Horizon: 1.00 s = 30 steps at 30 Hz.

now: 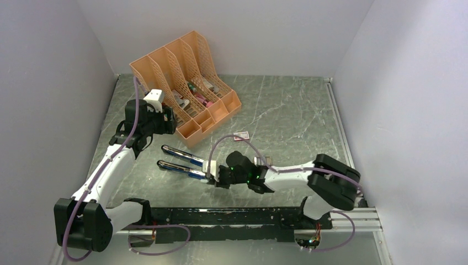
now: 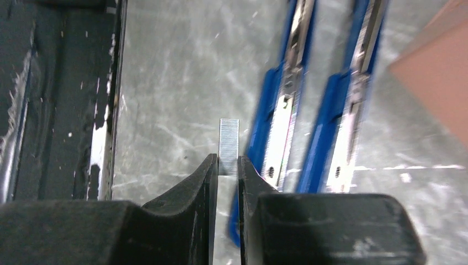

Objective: Load the staples into the stapler

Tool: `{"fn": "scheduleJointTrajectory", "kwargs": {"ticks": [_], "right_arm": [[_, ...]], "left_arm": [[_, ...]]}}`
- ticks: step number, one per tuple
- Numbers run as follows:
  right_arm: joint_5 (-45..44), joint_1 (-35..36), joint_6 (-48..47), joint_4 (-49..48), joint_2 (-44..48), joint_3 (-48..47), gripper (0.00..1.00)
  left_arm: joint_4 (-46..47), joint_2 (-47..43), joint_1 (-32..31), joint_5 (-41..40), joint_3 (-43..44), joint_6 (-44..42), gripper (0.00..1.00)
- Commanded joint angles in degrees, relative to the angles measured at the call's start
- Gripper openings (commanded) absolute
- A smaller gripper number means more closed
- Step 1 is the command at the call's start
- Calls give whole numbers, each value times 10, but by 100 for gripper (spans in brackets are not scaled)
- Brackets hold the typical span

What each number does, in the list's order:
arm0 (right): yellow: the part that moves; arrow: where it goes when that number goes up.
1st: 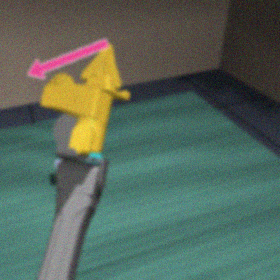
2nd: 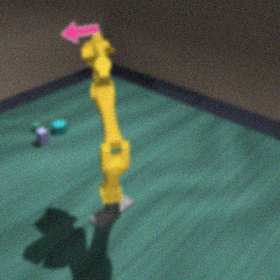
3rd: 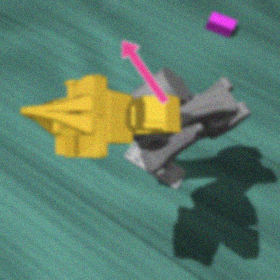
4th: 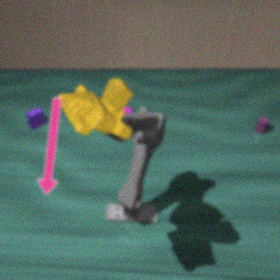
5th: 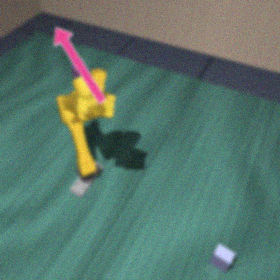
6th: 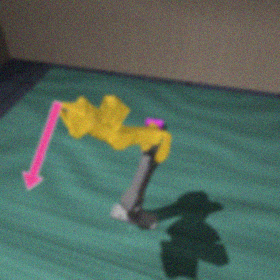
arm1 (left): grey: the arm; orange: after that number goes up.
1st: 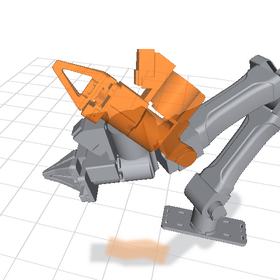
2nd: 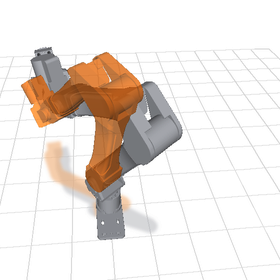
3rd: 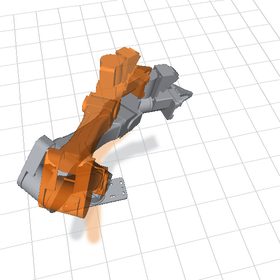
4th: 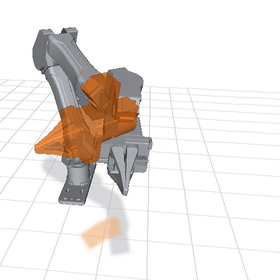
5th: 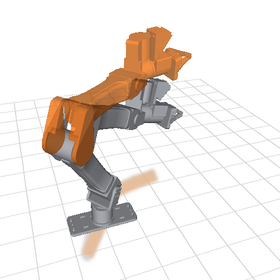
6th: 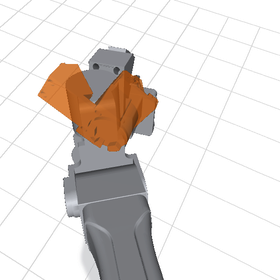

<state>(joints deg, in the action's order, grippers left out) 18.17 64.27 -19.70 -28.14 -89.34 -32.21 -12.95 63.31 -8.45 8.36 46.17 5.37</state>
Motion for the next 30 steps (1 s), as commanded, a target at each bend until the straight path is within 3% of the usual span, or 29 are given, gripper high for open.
{"fn": "scheduleJointTrajectory", "kwargs": {"ticks": [1, 9, 30], "right_arm": [[-5, -26, -15, 102, 60, -48, 0], [5, -95, -21, 271, 76, -140, 0], [9, -81, 85, 329, -8, -220, 0]], "left_arm": [[7, -11, 4, 7, 1, -1, 76], [7, -11, 4, 5, 1, -3, 76], [6, -4, 4, 5, 1, -4, 76]]}}
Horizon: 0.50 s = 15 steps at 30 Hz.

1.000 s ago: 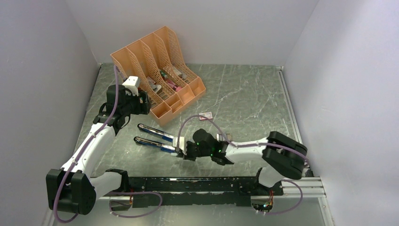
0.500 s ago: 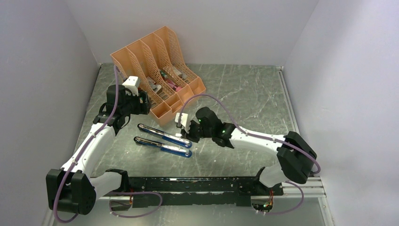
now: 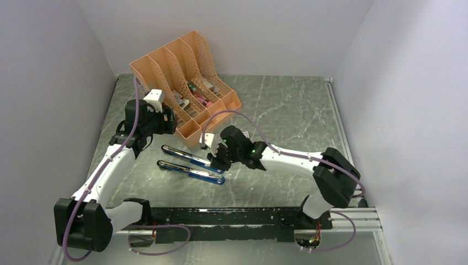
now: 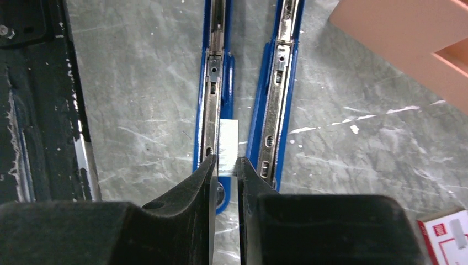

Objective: Load the staples into the stapler

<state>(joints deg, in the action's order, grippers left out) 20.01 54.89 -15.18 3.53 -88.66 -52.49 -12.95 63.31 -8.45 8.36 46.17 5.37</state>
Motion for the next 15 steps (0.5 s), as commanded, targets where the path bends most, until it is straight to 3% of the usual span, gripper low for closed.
{"fn": "scheduleJointTrajectory", "kwargs": {"ticks": [1, 15], "right_arm": [[-11, 15, 46, 13, -18, -18, 0], [-7, 30, 72, 26, -59, -40, 0]], "left_arm": [[6, -4, 4, 6, 1, -4, 76], [6, -7, 4, 6, 0, -4, 76]]}}
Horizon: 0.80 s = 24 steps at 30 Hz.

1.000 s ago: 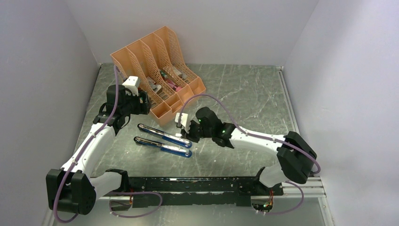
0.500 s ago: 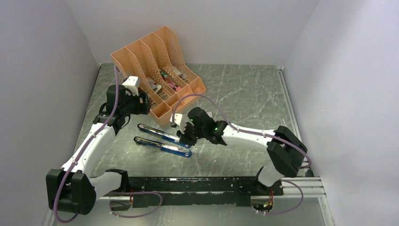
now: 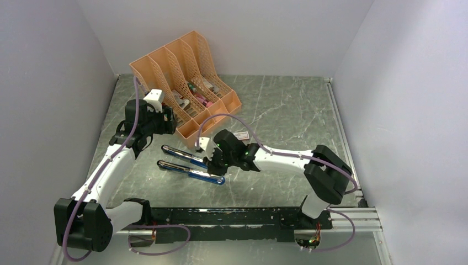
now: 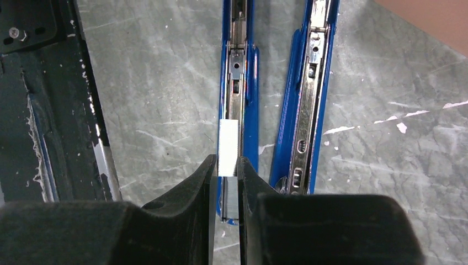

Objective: Load the staples into the stapler

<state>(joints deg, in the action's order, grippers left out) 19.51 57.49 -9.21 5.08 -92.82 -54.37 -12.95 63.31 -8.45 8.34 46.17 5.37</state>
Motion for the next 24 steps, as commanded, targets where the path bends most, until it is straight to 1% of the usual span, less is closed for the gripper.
{"fn": "scheduleJointTrajectory", "kwargs": {"ticks": [1, 11, 17, 24], "right_arm": [[-2, 4, 14, 11, -19, -22, 0], [-4, 4, 48, 3, -19, -20, 0], [-25, 5, 77, 1, -13, -11, 0], [-25, 5, 88, 0, -15, -7, 0]], "left_arm": [[6, -7, 4, 6, 0, -4, 76], [6, -7, 4, 7, 0, -4, 76], [7, -6, 4, 7, 0, -4, 76], [7, -6, 4, 7, 1, -4, 76]]}}
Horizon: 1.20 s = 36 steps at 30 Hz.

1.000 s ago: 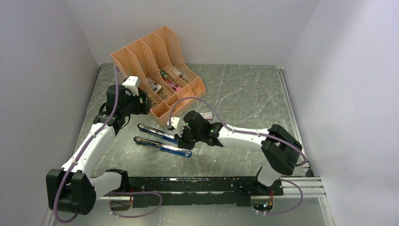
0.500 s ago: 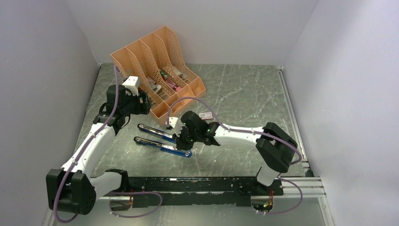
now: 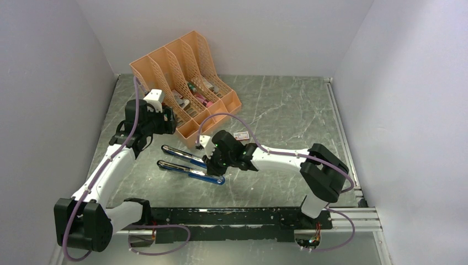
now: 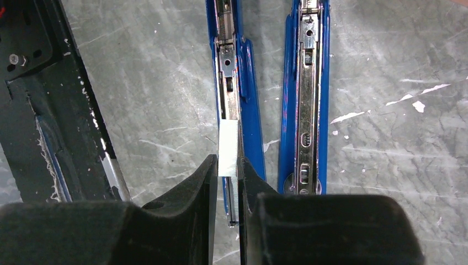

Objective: Load the staples into the stapler

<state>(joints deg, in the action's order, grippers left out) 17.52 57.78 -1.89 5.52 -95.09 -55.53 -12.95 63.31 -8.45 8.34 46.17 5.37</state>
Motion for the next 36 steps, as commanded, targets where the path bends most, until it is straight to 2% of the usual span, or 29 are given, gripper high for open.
{"fn": "scheduleJointTrajectory", "kwargs": {"ticks": [1, 36], "right_arm": [[-5, 3, 15, -4, 8, 4, 0], [1, 6, 14, 23, -12, -4, 0]], "left_arm": [[7, -6, 4, 7, 1, -3, 76], [6, -8, 4, 7, 0, -4, 76]]}}
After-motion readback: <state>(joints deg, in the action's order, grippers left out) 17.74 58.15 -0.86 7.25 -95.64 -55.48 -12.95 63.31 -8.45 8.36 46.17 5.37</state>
